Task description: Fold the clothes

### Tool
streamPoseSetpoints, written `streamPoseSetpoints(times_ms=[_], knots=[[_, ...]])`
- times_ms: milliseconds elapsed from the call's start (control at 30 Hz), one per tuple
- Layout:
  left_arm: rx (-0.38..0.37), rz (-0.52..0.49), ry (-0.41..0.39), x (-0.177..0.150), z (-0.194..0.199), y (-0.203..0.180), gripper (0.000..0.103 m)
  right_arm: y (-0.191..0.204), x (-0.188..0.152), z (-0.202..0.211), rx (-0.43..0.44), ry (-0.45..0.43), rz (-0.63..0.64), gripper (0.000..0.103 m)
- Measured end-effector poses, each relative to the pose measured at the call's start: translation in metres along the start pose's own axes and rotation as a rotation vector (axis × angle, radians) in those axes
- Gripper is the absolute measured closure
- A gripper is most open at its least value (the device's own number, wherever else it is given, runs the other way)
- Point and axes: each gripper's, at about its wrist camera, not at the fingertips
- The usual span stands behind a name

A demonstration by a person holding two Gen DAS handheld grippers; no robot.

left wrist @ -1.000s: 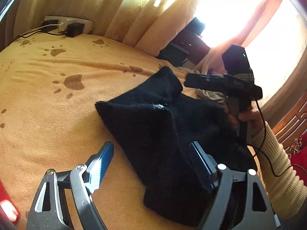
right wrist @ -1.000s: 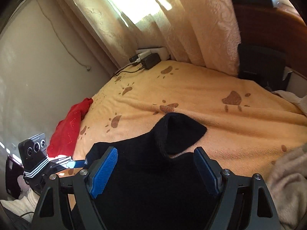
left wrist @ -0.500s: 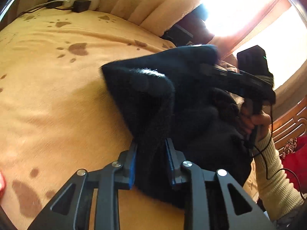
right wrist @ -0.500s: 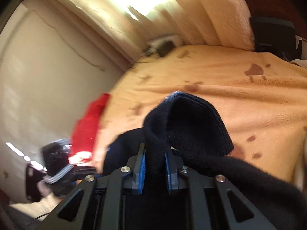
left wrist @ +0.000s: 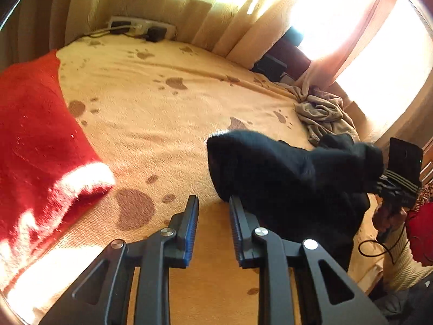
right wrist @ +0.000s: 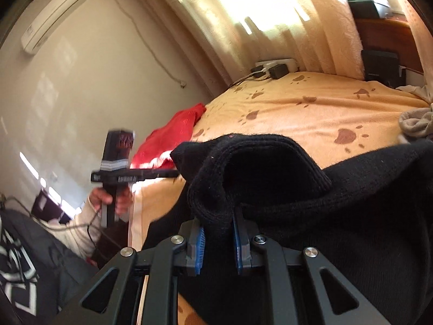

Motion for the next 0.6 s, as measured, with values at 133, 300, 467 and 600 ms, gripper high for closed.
streamPoseSetpoints(times_ms=[133, 300, 467, 600], knots=[[0.032, -0.267, -0.08, 0.01, 0.0, -0.008, 0.048, 0.013, -0.018, 0.0, -0.038, 0.021, 0.042, 0.084], [0.06, -0.714, -0.064, -0.003, -0.022, -0.038, 0.032, 0.008, -0.017, 0.006, -0.069, -0.053, -0.021, 0.084], [0.06, -0.843, 0.039, -0.011, -0.051, -0.063, 0.032, 0.006, -0.002, 0.008, -0.101, -0.102, -0.041, 0.084], [0.085, -0.811, 0.103, -0.003, -0.068, -0.062, 0.032, 0.005, 0.013, 0.013, -0.129, -0.148, -0.061, 0.084]])
Point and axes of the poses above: each gripper's, at about its wrist camera, not at the fingertips, and z roughly against the way its jaws point, y to its left, x to its top, and after that the axes turned 13 degrees about -x, right-handed
